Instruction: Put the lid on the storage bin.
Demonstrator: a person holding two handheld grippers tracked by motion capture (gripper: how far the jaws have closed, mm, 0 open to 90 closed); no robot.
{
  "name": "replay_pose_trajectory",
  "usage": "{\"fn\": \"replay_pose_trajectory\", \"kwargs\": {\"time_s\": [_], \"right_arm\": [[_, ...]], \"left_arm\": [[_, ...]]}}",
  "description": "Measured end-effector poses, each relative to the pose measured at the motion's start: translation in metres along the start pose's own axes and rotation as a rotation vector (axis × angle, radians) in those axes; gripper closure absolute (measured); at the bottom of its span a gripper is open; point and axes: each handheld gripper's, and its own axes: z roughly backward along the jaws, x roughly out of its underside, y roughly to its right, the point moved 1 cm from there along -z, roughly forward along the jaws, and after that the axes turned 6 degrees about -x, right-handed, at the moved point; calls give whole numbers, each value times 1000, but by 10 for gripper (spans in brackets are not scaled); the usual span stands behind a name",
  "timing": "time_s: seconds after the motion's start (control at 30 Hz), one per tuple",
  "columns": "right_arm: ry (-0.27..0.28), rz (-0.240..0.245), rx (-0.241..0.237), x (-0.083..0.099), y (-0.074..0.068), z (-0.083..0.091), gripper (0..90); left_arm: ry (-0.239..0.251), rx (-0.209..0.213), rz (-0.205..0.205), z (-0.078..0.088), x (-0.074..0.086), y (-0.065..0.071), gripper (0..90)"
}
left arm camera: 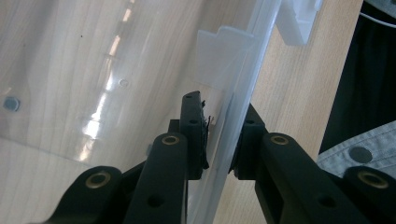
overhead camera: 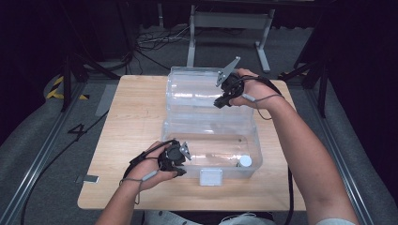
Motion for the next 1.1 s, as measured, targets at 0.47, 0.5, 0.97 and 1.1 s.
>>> {"fn": "replay_pose_trajectory", "kwargs": {"time_s": [0.47,0.5,0.97,1.1], "right_arm": [[10,18,23,1,-11,3,852],[5,21,21,1,-12,4,852],[17,54,16,2,-30,11,855],[22,65,11,3,-37,12,855]], "left_arm": [[2,7,12,0,0,0,782],[0,6,9,0,0,0,782],[-1,8,17,-1,0,0,780],[2,8,22,-1,0,0,779]]}}
